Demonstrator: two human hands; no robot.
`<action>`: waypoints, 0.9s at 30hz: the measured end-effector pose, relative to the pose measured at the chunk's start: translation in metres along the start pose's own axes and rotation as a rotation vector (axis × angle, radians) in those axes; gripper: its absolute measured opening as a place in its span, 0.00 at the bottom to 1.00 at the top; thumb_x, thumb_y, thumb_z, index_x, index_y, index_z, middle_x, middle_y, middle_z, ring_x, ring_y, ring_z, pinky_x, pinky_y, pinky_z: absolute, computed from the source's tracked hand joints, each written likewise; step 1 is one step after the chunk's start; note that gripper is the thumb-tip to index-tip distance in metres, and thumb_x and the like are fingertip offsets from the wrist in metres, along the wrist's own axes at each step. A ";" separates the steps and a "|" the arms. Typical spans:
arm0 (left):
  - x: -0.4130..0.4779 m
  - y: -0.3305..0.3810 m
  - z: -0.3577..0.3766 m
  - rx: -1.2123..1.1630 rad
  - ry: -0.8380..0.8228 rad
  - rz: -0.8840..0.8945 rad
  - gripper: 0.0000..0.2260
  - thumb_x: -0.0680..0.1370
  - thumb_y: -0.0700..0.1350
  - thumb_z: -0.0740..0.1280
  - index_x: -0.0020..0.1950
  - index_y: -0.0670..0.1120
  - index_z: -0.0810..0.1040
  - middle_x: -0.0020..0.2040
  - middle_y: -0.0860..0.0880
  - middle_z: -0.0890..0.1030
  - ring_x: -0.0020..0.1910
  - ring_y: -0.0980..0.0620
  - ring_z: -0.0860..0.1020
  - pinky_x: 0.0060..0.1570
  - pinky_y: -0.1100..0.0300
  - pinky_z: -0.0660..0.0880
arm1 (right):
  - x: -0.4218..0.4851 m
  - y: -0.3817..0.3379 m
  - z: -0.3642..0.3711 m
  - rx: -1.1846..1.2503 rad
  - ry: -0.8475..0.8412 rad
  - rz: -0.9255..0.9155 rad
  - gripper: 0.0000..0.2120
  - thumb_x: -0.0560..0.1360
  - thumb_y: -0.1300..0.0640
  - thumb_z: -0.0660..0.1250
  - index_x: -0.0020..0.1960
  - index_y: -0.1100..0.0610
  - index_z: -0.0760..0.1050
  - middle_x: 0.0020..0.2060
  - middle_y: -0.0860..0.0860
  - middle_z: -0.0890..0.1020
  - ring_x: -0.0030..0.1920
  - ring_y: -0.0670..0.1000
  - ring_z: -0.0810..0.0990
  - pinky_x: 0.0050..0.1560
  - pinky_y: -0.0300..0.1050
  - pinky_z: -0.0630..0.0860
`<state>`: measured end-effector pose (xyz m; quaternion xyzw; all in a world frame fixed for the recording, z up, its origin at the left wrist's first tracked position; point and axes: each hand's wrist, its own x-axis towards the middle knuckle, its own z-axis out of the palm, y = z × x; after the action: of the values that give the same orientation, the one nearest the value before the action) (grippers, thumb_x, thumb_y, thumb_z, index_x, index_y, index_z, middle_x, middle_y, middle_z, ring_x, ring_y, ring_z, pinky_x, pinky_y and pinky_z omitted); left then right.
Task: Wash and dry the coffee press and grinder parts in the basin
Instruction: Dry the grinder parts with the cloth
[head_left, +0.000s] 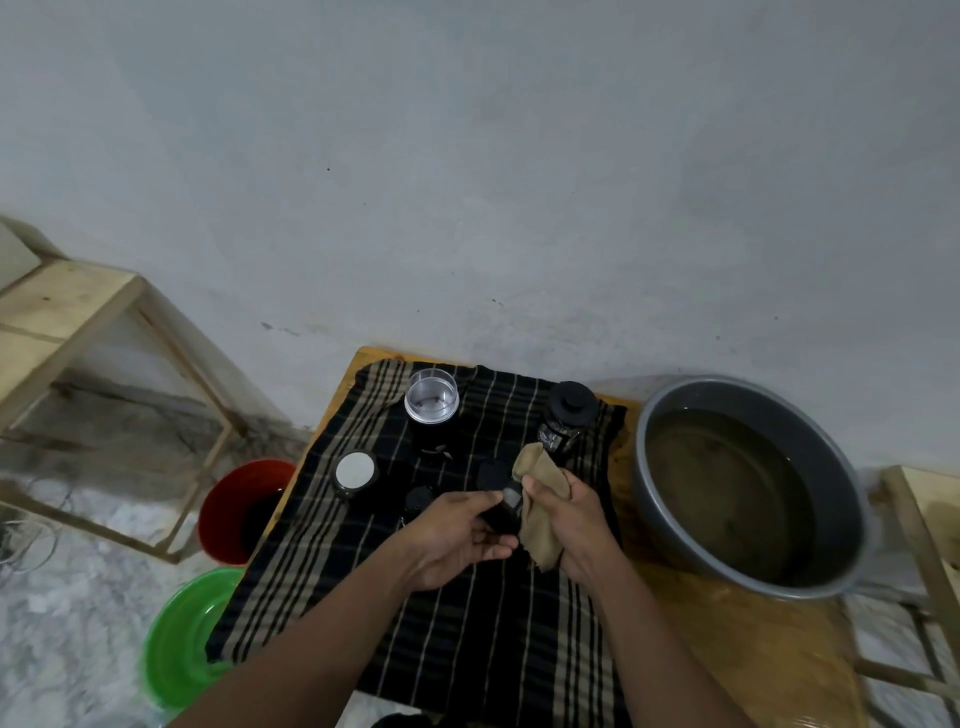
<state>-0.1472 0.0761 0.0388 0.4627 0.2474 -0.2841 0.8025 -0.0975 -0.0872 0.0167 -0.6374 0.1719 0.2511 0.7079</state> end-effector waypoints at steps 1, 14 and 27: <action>0.001 -0.002 0.001 -0.022 0.008 0.002 0.18 0.84 0.46 0.64 0.66 0.34 0.77 0.53 0.38 0.81 0.43 0.46 0.81 0.47 0.56 0.81 | 0.000 -0.001 0.000 0.015 -0.001 0.000 0.14 0.75 0.56 0.75 0.59 0.54 0.80 0.49 0.55 0.87 0.51 0.55 0.85 0.50 0.51 0.82; 0.004 0.000 -0.005 0.086 -0.028 0.091 0.13 0.83 0.42 0.64 0.65 0.38 0.79 0.47 0.46 0.81 0.38 0.51 0.77 0.36 0.60 0.73 | -0.003 -0.005 0.001 -0.119 -0.069 -0.031 0.13 0.75 0.57 0.75 0.58 0.56 0.80 0.50 0.56 0.87 0.51 0.57 0.85 0.53 0.55 0.82; 0.008 -0.005 0.000 -0.090 0.156 0.208 0.13 0.81 0.38 0.67 0.65 0.36 0.76 0.55 0.35 0.84 0.51 0.37 0.85 0.46 0.53 0.83 | -0.004 -0.010 0.000 -0.164 -0.099 -0.106 0.12 0.75 0.59 0.75 0.57 0.54 0.79 0.50 0.55 0.86 0.49 0.53 0.84 0.46 0.48 0.82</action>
<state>-0.1451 0.0724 0.0305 0.4699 0.2723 -0.1513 0.8259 -0.0948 -0.0884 0.0267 -0.6882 0.0815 0.2579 0.6733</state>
